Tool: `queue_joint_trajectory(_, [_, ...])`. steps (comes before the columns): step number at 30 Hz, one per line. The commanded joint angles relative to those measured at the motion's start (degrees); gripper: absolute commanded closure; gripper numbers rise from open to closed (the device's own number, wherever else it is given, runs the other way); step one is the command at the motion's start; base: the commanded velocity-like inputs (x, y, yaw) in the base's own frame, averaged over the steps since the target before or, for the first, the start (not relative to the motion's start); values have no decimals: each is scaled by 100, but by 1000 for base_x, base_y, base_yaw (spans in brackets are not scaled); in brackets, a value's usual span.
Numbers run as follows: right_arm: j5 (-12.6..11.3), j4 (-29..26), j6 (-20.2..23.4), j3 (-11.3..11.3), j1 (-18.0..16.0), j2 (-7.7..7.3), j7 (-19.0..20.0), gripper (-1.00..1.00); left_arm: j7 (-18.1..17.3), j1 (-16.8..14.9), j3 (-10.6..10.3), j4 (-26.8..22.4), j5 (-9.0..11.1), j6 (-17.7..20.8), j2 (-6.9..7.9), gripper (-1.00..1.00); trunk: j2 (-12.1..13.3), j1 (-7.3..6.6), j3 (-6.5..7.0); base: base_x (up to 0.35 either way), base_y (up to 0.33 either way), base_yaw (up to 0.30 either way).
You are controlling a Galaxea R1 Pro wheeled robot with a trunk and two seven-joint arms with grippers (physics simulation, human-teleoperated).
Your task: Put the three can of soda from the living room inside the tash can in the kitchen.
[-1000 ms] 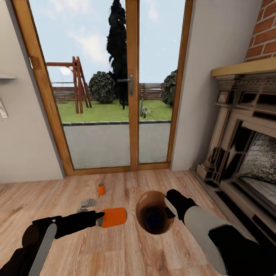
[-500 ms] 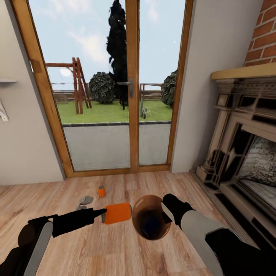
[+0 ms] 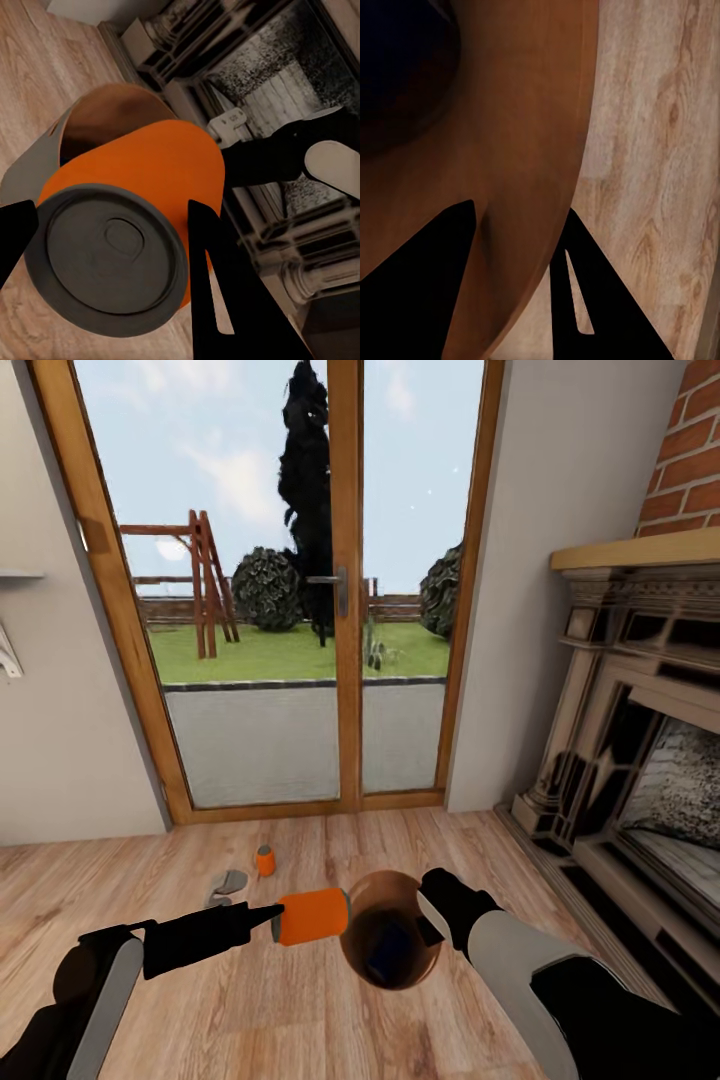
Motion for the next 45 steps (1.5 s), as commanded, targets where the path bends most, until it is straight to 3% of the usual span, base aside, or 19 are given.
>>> queue_joint_trajectory(1, [13,-6,-2,-3,-3,0,-2,100,2,0,-1,0,3,1,-1,100,0,0,1,0,0,0])
queue_joint_trajectory(13, [5,-33,-8,3,3,0,356,100,58,-34,4,2,-4,1,-58,100,0,0,1,0,0,0])
queue_joint_trajectory(20, [0,-33,-8,3,3,0,455,100,176,-43,-3,16,-57,1,-235,100,0,0,1,0,0,0])
queue_joint_trajectory(23, [0,-29,-8,3,3,0,514,100,355,-44,-123,22,-58,1,-359,100,0,0,1,0,0,0])
queue_joint_trajectory(30, [0,-25,-8,4,3,0,552,100,642,-44,-536,48,-62,1,-484,100,0,0,1,0,0,0])
queue_joint_trajectory(45, [0,7,-8,3,16,0,567,100,966,-52,-761,62,-68,1,-717,100,0,0,1,0,0,0])
